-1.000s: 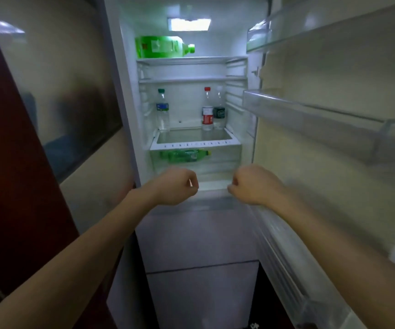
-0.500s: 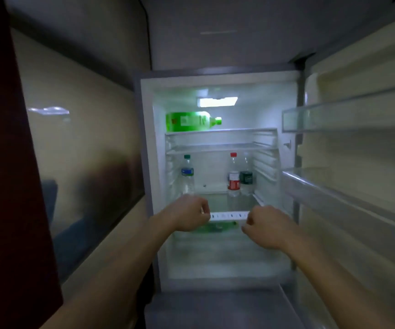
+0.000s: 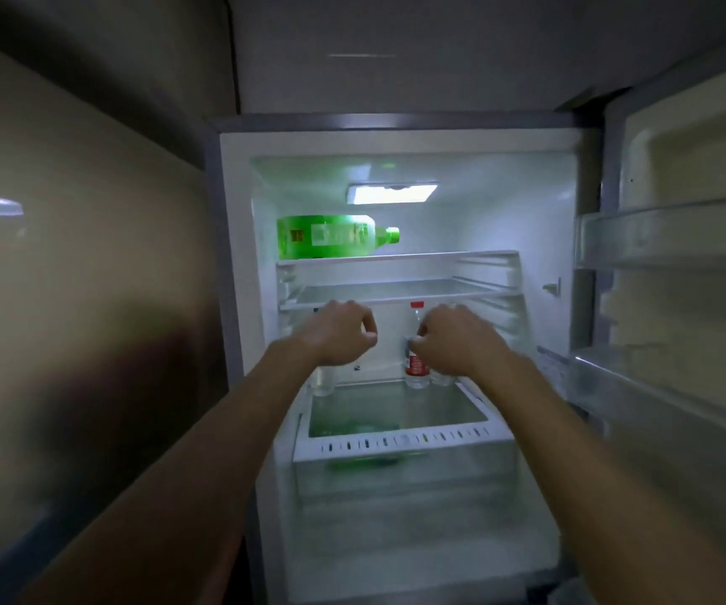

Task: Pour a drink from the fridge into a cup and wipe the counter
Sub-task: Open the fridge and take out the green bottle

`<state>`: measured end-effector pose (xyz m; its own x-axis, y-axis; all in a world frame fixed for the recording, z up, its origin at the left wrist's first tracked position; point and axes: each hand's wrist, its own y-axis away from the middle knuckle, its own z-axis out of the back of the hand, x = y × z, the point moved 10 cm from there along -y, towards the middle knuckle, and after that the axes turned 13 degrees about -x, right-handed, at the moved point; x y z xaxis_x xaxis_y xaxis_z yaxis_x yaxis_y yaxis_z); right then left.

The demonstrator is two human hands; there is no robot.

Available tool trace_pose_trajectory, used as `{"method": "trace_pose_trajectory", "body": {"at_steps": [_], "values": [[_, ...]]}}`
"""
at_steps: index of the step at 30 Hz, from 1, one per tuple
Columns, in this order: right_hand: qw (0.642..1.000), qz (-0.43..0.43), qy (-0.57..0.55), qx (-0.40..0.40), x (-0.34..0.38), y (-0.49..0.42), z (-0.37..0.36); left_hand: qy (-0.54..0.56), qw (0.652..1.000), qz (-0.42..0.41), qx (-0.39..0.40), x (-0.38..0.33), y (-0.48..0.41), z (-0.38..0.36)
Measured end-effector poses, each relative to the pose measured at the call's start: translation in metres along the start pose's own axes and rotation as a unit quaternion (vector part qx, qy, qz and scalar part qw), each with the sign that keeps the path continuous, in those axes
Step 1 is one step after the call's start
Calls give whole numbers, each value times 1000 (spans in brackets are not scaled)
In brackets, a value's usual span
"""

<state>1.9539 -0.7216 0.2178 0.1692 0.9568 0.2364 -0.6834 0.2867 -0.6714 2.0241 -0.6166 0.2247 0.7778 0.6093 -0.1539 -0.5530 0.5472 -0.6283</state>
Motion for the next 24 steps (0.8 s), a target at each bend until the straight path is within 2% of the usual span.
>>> {"method": "trace_pose_trajectory", "body": {"at_steps": [4, 7, 10, 13, 16, 21, 24], "values": [[1000, -7, 0, -20, 2, -37, -2, -10, 1000, -12, -23, 6, -28, 2], [995, -12, -28, -97, -1, -63, 6, 0, 997, -15, -73, 10, -48, 18], [984, 12, -45, -171, -2, -82, 15, 11, 988, -7, -155, 16, -68, 45], [991, 23, -21, -132, -11, -105, -3, 17, 978, -13, -207, 20, -87, 62], [998, 8, 16, -60, -27, -122, -36, -5, 981, -11, -193, 29, -112, 54], [988, 32, 20, -152, -29, -130, -31, -63, 983, -21, -170, 45, -142, 37], [983, 35, 19, -178, -32, -141, -31, -123, 978, -27, -167, 51, -165, 26]]}}
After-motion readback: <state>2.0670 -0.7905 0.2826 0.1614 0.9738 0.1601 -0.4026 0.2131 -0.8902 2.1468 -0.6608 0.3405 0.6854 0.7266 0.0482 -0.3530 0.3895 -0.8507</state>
